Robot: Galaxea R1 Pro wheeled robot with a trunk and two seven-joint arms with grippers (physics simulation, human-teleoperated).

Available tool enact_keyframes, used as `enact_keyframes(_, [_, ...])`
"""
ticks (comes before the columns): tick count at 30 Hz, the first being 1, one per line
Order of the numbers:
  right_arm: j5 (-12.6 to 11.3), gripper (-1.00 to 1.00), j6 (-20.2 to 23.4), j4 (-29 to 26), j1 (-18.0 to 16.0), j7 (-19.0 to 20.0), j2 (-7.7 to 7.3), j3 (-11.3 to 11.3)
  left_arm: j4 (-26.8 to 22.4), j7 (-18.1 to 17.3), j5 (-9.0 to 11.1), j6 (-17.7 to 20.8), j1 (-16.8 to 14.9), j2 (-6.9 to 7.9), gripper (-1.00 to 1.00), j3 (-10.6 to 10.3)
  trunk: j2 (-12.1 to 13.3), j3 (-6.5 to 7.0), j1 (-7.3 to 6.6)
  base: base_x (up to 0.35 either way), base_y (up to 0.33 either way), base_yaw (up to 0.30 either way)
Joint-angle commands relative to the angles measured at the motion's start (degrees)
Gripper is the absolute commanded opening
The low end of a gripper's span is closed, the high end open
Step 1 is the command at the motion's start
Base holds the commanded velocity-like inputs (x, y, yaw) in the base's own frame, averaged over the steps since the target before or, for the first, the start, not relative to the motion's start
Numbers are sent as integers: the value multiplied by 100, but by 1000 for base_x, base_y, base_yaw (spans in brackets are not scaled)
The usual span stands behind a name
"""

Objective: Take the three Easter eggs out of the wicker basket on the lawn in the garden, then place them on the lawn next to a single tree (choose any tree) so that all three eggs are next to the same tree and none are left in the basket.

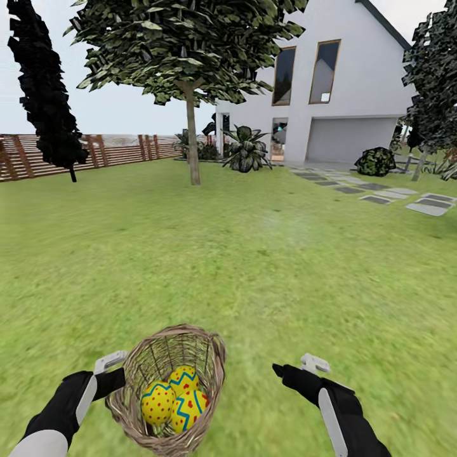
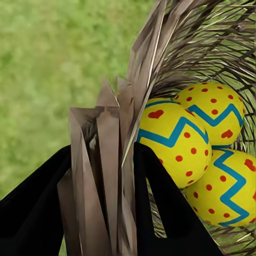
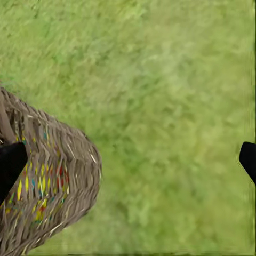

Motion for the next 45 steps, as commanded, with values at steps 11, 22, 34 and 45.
enact_keyframes(11, [-98, 100, -2257, 3738, -906, -1864, -66, -95, -7, -22, 41, 34, -5, 6, -100, 20, -5, -7, 3, 318, 0, 42])
enact_keyframes(22, [-127, 100, -2803, 4232, -857, -805, -163, -98, -7, -22, 24, 34, -2, 6, -100, 6, -5, -7, 3, 317, 0, 0])
enact_keyframes(34, [-622, 100, -654, 2344, -1122, 340, -643, -539, -31, -23, 34, 34, -8, 24, -100, -5, -5, -7, 3, 308, 0, 0])
enact_keyframes(45, [-610, 100, -687, 2316, -1134, 283, -580, -530, -33, -22, 34, 34, -6, 27, -100, 3, -5, -7, 3, 302, 0, 0])
